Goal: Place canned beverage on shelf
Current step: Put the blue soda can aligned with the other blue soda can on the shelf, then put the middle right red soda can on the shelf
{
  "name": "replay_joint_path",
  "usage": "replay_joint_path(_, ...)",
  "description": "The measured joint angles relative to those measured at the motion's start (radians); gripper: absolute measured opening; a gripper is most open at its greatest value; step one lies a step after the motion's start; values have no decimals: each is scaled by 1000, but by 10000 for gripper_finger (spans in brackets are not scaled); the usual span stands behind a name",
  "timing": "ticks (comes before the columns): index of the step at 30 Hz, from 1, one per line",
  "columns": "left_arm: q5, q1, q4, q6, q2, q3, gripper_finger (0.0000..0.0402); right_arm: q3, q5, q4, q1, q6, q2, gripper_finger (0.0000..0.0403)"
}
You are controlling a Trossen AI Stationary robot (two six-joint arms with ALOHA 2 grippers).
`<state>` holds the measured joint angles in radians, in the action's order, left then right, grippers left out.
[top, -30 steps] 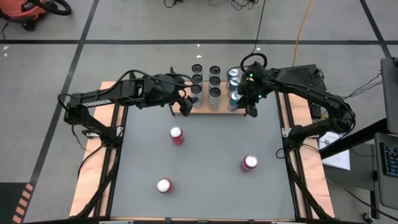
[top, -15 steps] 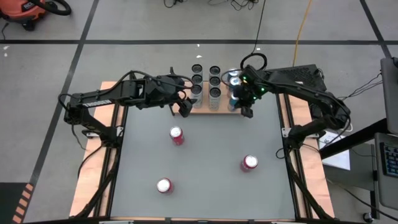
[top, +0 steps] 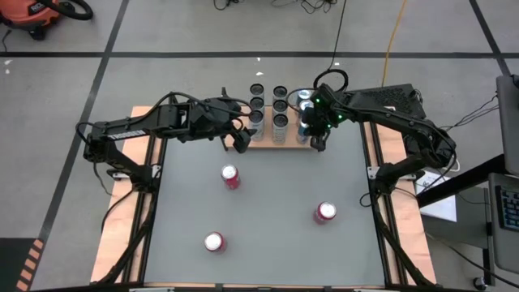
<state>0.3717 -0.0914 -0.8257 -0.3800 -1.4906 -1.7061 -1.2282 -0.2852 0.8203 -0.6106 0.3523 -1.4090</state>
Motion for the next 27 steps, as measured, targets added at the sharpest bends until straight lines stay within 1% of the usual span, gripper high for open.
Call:
replay_joint_path(5, 0, 0, -1, 2, 0, 0, 363, 0, 4, 4, 0, 0, 0, 0)
replay_joint_path(10, 0, 0, -3, 2, 0, 0, 363, 0, 51, 10, 0, 0, 0, 0)
replay_joint_path(15, 0, 1, -4, 1, 0, 0, 363, 0, 49, 16, 6, -14, 4, 0)
replay_joint_path(18, 0, 7, -6, -4, 0, 0, 363, 0, 41, 27, 23, -80, 25, 0)
replay_joint_path(22, -5, 27, -6, -6, 0, 0, 363, -8, -33, 64, 59, -199, 87, 0)
replay_joint_path(27, -8, 67, -6, -7, 0, 0, 363, -55, -86, 216, 158, -313, 174, 0)
